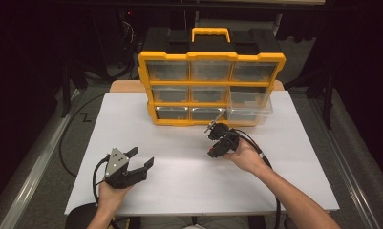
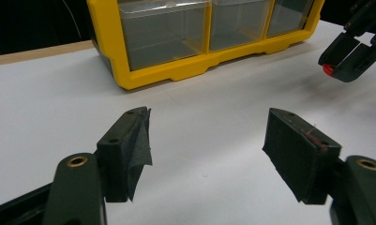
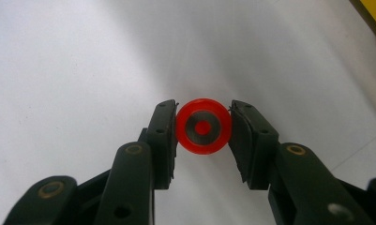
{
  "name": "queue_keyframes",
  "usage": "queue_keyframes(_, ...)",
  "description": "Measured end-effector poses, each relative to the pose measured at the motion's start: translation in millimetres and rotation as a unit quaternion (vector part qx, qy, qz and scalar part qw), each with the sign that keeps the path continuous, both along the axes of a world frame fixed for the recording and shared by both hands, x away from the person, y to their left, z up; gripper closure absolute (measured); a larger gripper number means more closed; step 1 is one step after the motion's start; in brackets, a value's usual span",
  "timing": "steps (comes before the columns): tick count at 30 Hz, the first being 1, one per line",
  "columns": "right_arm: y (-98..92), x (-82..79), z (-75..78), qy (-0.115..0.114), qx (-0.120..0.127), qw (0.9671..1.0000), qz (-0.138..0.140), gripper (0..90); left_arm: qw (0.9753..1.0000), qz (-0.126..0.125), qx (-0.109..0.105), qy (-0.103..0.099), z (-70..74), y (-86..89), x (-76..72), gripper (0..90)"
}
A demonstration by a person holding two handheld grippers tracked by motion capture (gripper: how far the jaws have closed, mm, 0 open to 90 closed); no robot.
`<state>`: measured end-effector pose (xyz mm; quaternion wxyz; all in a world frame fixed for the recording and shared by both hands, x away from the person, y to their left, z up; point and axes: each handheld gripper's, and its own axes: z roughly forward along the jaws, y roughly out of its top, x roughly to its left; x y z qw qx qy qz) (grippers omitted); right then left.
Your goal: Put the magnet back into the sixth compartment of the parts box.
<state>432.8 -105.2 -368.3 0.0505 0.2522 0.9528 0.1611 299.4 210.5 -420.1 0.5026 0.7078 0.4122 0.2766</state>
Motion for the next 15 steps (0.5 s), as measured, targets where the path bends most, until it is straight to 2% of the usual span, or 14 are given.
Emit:
queue_keyframes(3, -4.2, 5.4, -0.6, -0.002, 0.011, 0.9989, 0.046, 64.7, 1.0, 0.0, 0.0, -0.001, 0.1, 0.2, 0.0, 31.7)
queue_keyframes(4, -5.2, 4.1, 0.0, -0.005, 0.011, 0.9991, 0.041, 64.7, 1.0, 0.0, 0.0, -0.002, 0.0, 0.3, 0.2, 31.7)
queue_keyframes(6, -5.8, -1.9, 3.3, -0.002, 0.005, 1.0, 0.005, 64.7, 1.0, 0.0, 0.003, 0.0, -0.3, 0.4, 1.0, 31.7)
queue_keyframes(7, -6.7, -3.4, 4.6, -0.001, 0.004, 1.0, -0.004, 64.7, 1.0, 0.0, 0.003, 0.0, -0.5, 0.5, 1.6, 31.7)
queue_keyframes(15, -17.3, -9.2, 13.2, 0.001, 0.005, 0.9993, -0.036, 64.7, 1.0, -0.005, 0.004, 0.0, -0.7, -1.1, 2.8, 31.7)
